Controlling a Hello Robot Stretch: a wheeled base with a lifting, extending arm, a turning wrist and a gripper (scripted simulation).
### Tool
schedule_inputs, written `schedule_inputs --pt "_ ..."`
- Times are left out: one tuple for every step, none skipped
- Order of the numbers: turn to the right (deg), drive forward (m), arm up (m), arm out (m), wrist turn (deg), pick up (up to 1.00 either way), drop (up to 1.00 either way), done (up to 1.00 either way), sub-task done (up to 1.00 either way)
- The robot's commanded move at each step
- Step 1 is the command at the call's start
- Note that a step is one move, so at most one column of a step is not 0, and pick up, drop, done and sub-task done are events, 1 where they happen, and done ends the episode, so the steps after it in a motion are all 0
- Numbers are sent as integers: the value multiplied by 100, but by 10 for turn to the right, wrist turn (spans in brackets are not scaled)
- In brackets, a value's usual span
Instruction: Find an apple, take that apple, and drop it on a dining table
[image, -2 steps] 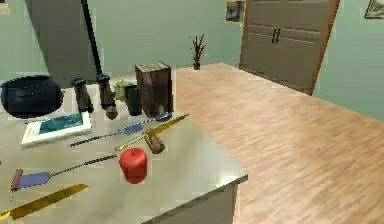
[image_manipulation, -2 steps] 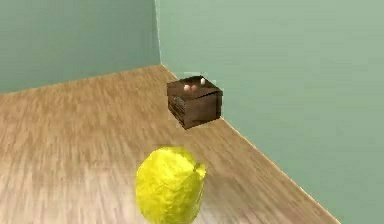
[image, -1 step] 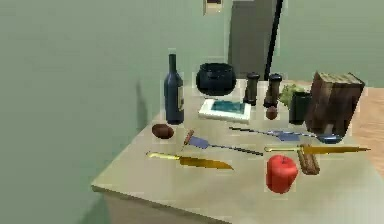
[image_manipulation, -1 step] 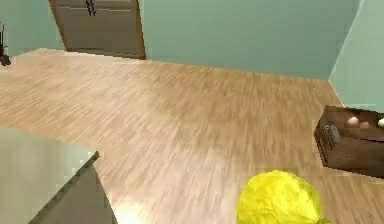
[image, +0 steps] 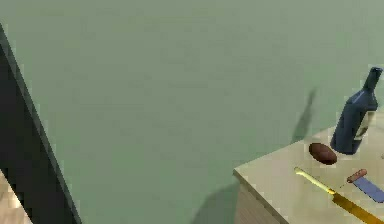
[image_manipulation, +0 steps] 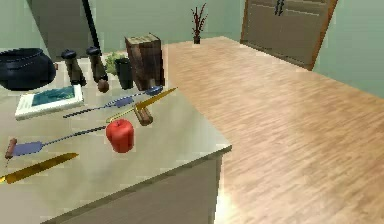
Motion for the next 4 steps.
schedule_inputs --pt "-150 0 0 0 0 0 0 0 0" --pt "0 0 50 0 0 0 0 0 0" --pt "0 0 38 0 0 0 0 0 0" --pt "0 0 0 20 0 0 0 0 0"
